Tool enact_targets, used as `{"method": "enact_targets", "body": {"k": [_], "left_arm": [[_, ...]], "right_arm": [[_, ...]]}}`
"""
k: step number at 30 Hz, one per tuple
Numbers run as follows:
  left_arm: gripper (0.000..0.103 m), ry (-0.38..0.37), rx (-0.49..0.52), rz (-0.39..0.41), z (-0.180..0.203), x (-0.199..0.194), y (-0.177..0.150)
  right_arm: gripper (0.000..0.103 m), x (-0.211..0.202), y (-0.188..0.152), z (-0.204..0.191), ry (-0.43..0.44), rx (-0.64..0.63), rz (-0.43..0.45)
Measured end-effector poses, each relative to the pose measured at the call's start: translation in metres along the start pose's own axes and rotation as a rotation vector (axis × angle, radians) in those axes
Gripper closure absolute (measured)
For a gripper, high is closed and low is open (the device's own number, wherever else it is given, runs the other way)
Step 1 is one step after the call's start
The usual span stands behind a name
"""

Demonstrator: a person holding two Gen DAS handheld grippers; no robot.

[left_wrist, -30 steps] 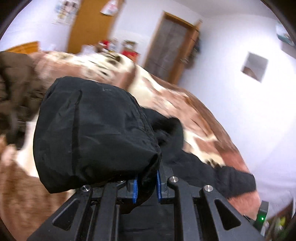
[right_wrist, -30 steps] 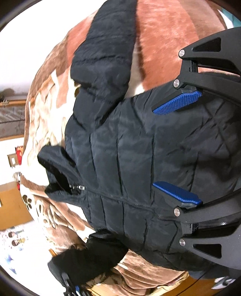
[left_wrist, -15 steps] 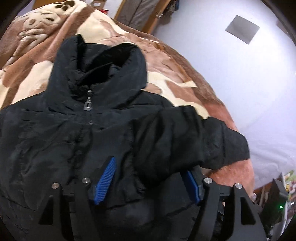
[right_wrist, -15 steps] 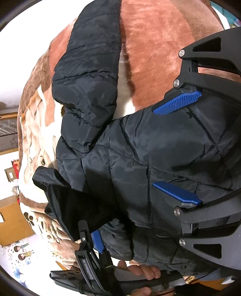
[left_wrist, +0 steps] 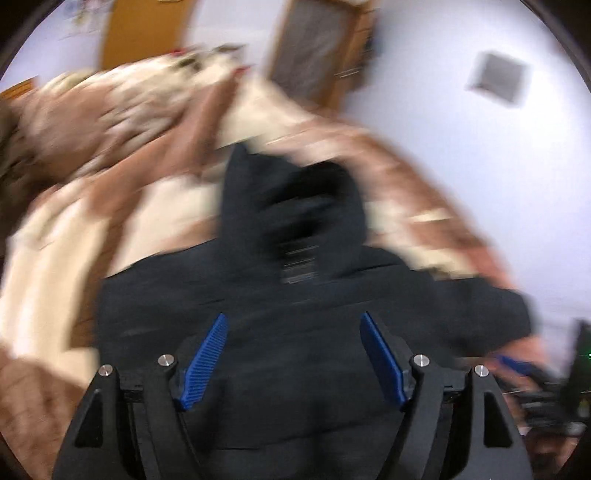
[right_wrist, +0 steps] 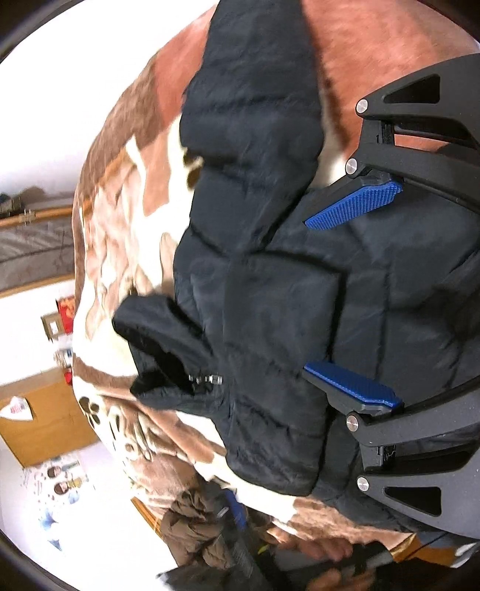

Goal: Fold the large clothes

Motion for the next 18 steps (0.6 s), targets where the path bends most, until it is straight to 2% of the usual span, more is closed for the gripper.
{"method": "enact_targets", "body": {"k": [2, 3, 5, 7, 11, 18], "left_arm": [[0.041, 0.097, -0.047, -0.038, -0.041, 0.018, -0.010], [0.048, 0.134, -0.073, -0.067, -0.059, 0.028, -0.016], [0.051, 0.166, -0.125, -0.095, -0.085, 0.041, -0.026], [0.051, 0.159, -0.157, -0.106, -0.096, 0.051, -0.031], [0.051, 0.170, -0.111, -0.117, -0.088, 0.075, -0.038], [0.051, 0.172, -0.126, -0.127, -0.089, 0.090, -0.042]], "right_arm": [[0.052, 0.027, 0.003, -0.007, 0.000, -0.024, -0.045], [0.055, 0.041, 0.005, -0.009, -0.003, -0.036, -0.064], [0.065, 0.075, 0.009, -0.011, -0.024, -0.057, -0.109], [0.066, 0.101, 0.010, -0.007, -0.040, -0.052, -0.142], [0.067, 0.133, 0.017, 0.007, -0.073, -0.062, -0.156], [0.067, 0.145, 0.020, 0.010, -0.085, -0.111, -0.174]]}}
Point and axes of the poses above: each gripper's, at about its wrist camera, not at the fingertips, and x roughly the way its jaws point, z to its right, y to its top, the point moved 5 cm from there along x, roughly the way its jaws point, and after that the axes turned 1 degree about z, right-handed, at the moved point
